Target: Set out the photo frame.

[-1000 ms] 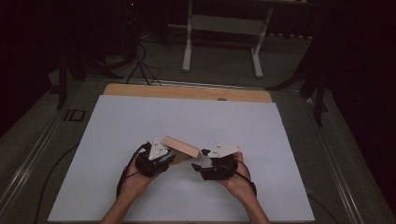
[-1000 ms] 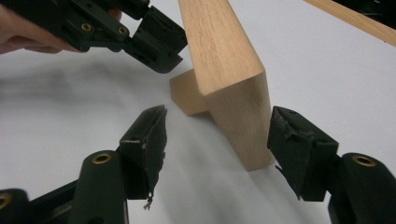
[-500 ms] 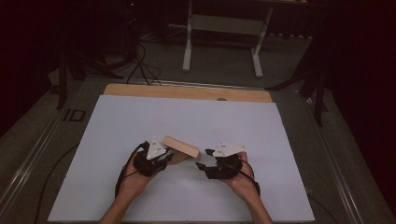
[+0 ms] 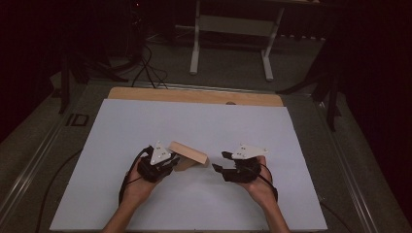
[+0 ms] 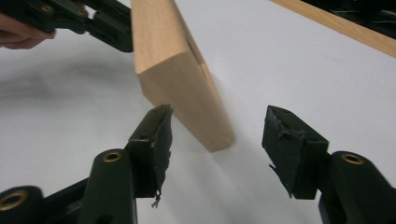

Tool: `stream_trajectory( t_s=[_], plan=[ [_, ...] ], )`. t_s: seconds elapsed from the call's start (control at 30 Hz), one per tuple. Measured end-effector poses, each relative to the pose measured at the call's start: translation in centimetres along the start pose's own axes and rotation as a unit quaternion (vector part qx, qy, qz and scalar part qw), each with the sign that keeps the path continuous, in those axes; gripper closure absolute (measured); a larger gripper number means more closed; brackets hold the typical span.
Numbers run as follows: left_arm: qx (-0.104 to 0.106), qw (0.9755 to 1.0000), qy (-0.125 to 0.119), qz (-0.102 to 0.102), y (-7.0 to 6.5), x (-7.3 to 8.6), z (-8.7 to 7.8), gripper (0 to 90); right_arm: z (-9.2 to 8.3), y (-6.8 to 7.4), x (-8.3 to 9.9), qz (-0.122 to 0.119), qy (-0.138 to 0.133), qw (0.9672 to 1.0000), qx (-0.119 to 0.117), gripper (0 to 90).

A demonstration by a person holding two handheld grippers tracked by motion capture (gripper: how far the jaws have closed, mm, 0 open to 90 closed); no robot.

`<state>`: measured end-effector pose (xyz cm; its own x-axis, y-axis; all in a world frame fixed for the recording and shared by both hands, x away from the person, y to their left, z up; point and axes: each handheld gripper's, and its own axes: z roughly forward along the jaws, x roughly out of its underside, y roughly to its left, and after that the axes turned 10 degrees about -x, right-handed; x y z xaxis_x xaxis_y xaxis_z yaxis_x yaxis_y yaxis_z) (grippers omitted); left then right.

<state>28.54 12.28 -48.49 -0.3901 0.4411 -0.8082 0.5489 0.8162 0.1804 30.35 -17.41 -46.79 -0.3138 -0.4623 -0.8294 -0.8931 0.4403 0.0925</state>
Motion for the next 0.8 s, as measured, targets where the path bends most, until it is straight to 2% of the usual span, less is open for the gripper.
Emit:
stream_trajectory(
  t_s=[0.13,0.23,0.33,0.4,0.43,0.47,0.6,0.67,0.8],
  plan=[
    [0.008,1.0,0.002,-0.001,0.0,0.0,0.1,81.1,-0.1,-0.2,0.1,0.005,-0.007,0.9998,0.019,47.4],
    [0.009,1.0,0.001,0.0,0.0,0.0,0.1,87.0,0.0,-0.2,0.1,0.009,-0.015,0.9995,0.028,60.3],
    [0.002,1.0,0.001,0.002,-0.1,-0.1,0.2,88.8,0.3,-0.2,0.1,0.011,-0.021,0.999,0.037,72.9],
    [0.002,1.0,0.001,0.002,-0.1,-0.1,0.2,89.0,0.5,-0.2,0.1,0.012,-0.023,0.9989,0.039,72.9],
    [0.001,1.0,0.005,0.0,-0.1,0.0,0.4,89.2,1.0,-0.1,0.2,0.011,-0.025,0.9986,0.045,86.4],
    [0.0,1.0,0.005,0.0,-0.1,-0.1,0.5,89.3,1.2,0.0,0.2,0.01,-0.025,0.9986,0.047,89.4],
    [0.0,1.0,0.006,-0.002,-0.1,-0.2,0.5,89.4,2.4,0.3,0.3,0.008,-0.017,0.9989,0.043,89.9],
    [0.0,1.0,0.002,-0.001,-0.2,-0.4,0.5,89.4,2.9,0.5,0.3,0.008,-0.012,0.9987,0.049,89.9],
    [-0.002,1.0,0.004,-0.003,-0.1,-0.5,0.6,89.5,3.2,0.3,0.0,0.022,-0.021,0.9973,0.067,89.9]
  ],
)
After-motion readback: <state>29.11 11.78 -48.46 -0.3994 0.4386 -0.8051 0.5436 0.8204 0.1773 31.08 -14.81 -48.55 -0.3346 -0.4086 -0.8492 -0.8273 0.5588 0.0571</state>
